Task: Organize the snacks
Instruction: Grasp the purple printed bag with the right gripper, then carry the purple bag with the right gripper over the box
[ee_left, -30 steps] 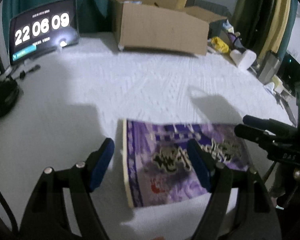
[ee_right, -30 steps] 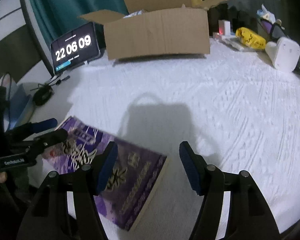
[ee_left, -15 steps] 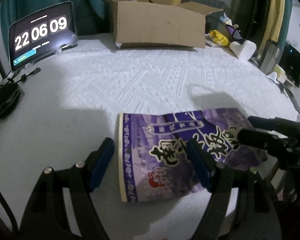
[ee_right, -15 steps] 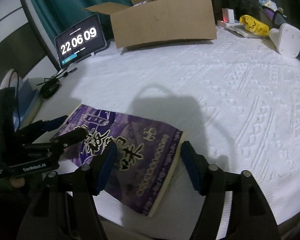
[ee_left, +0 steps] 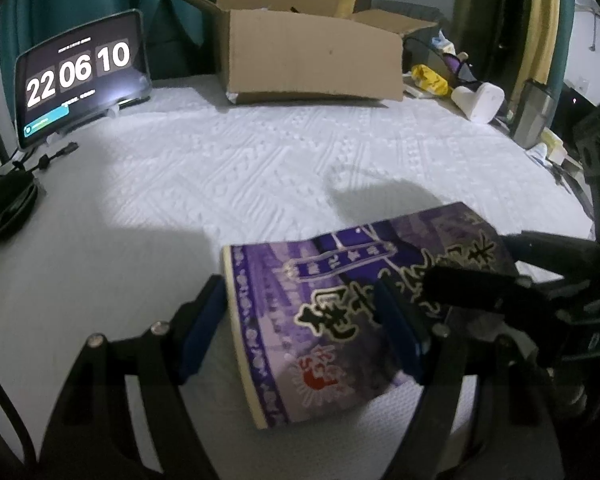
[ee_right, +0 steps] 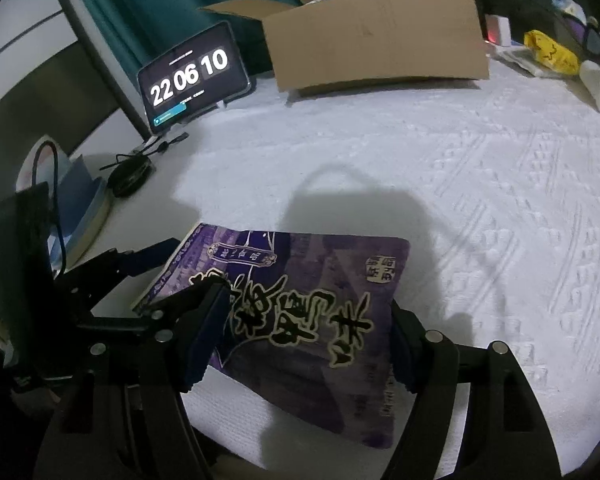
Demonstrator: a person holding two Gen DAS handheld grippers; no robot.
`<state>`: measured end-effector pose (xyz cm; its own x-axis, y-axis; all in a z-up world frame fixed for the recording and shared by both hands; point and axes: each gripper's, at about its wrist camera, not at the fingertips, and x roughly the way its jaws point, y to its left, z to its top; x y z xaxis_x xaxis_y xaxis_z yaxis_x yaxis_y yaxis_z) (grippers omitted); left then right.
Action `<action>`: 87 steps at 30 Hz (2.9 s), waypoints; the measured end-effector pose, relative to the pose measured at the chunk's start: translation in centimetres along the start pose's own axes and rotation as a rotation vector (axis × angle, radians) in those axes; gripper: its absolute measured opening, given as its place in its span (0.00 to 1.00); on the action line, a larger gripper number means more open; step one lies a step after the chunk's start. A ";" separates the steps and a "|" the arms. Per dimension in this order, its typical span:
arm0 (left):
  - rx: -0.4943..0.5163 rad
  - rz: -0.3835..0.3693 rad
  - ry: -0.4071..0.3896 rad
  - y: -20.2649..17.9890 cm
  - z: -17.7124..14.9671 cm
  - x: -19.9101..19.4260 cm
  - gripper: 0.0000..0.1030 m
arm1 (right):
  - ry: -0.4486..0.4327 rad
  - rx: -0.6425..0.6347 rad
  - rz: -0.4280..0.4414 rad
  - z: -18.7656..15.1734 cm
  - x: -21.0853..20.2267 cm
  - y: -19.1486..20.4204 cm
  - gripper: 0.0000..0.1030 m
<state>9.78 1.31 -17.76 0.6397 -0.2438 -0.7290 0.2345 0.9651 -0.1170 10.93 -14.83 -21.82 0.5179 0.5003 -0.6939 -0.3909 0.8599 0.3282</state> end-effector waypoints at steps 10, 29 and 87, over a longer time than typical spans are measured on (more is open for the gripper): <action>-0.008 0.004 -0.007 -0.1 0.0 0.0 0.75 | -0.023 -0.059 -0.038 0.1 0.5 0.4 0.38; -0.103 0.039 -0.043 1.2 3.2 -0.5 0.75 | -0.133 -0.144 -0.063 4.2 -1.8 -0.1 0.10; -0.072 0.164 -0.330 4.4 23.9 -0.1 0.75 | -0.491 -0.275 -0.113 27.5 -7.5 -5.0 0.10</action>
<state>28.25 3.29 -2.06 0.8685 -0.0919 -0.4871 0.0648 0.9953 -0.0722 29.92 -20.10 -0.68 0.8348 0.4520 -0.3144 -0.4626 0.8855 0.0447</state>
